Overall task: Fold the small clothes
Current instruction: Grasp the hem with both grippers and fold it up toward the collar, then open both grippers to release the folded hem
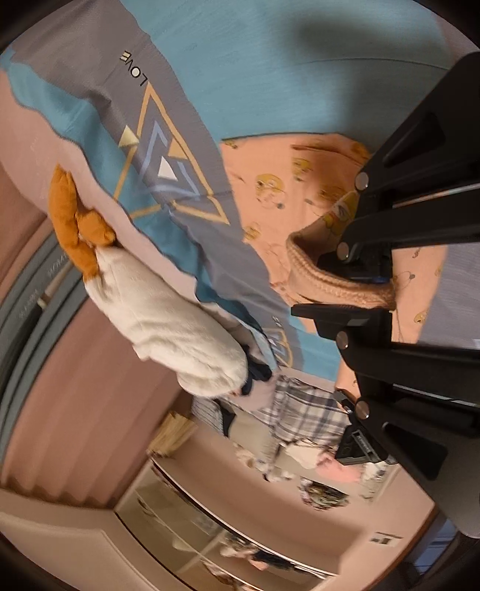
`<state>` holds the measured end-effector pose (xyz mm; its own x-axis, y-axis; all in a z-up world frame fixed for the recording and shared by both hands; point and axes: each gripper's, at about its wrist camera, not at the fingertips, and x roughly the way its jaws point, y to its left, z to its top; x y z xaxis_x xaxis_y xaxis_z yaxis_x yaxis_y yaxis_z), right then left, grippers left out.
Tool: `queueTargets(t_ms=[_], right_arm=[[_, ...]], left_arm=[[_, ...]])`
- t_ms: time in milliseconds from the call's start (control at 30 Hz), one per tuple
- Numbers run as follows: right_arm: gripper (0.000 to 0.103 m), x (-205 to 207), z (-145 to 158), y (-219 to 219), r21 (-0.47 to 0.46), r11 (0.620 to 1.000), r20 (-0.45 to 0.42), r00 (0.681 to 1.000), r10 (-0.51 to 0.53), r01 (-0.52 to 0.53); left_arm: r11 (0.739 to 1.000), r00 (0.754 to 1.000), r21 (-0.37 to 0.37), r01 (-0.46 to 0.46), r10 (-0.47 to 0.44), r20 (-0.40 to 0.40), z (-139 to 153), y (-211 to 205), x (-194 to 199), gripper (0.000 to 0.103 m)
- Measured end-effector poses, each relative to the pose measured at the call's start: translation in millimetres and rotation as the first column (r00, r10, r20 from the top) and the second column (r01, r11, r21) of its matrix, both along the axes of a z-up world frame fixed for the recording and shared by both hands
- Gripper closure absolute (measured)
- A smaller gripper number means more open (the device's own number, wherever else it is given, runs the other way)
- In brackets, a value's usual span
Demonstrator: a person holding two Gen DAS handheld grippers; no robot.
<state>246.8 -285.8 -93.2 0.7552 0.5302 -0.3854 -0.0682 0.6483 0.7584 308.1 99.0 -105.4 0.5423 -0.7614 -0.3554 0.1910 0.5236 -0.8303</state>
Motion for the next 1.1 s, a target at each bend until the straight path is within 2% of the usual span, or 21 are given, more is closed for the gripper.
queueTargets(t_ms=[233,433,500,600,633,667,733,767,800,833,867,933,1033,1100], right_arm=[[0.094,51,-29,-13,0.007,0.999,-0.109,0.993,-0.052,0.053],[0.091,83,-55,-13,-0.034,0.999,-0.242,0.970,-0.032,0.025],[0.091,92,-64,-19,-0.007,0.999,-0.292,0.956,-0.039,0.038],[0.087,104,-80,-33,0.089,0.993,-0.371,0.928,-0.044,0.083],[0.079,105,-81,-36,0.106,0.990,-0.380,0.924,-0.046,0.093],[0.062,107,-83,-39,0.134,0.985,-0.391,0.919,-0.051,0.112],[0.041,109,-92,-53,0.275,0.942,-0.414,0.908,-0.067,0.195],[0.042,110,-94,-58,0.319,0.921,-0.417,0.906,-0.076,0.224],[0.042,110,-94,-63,0.339,0.907,-0.408,0.908,-0.098,0.250],[0.042,111,-91,-66,0.328,0.907,-0.398,0.909,-0.121,0.265],[0.042,112,-87,-69,0.295,0.914,-0.391,0.908,-0.152,0.280],[0.042,112,-77,-73,0.236,0.931,-0.362,0.914,-0.182,0.279],[0.042,107,-56,-66,0.112,0.971,-0.288,0.942,-0.171,0.211],[0.045,95,-34,-47,-0.042,0.993,-0.205,0.972,-0.115,0.109]], left_arm=[[0.997,0.997,0.065,-0.042,0.046,-0.061,-23,1,50,0.099],[0.991,0.987,0.131,-0.037,0.056,-0.148,-43,-4,80,0.099],[0.988,0.975,0.142,-0.064,0.092,-0.204,-51,-2,89,0.099],[0.988,0.958,0.129,-0.084,0.116,-0.261,-60,2,100,0.099],[0.986,0.948,0.128,-0.103,0.137,-0.288,-63,4,104,0.099],[0.986,0.941,0.115,-0.121,0.151,-0.302,-65,8,108,0.099],[0.976,0.918,0.106,-0.187,0.213,-0.334,-68,19,115,0.099],[0.973,0.909,0.101,-0.206,0.229,-0.349,-69,22,118,0.099],[0.967,0.897,0.103,-0.232,0.253,-0.361,-70,28,120,0.093],[0.959,0.890,0.130,-0.252,0.283,-0.358,-69,32,121,0.087],[0.949,0.886,0.166,-0.267,0.309,-0.346,-66,35,120,0.087],[0.936,0.893,0.226,-0.270,0.331,-0.305,-56,39,117,0.087],[0.934,0.932,0.279,-0.225,0.290,-0.219,-38,39,104,0.087],[0.927,0.964,0.342,-0.153,0.217,-0.156,-27,28,93,0.086]])
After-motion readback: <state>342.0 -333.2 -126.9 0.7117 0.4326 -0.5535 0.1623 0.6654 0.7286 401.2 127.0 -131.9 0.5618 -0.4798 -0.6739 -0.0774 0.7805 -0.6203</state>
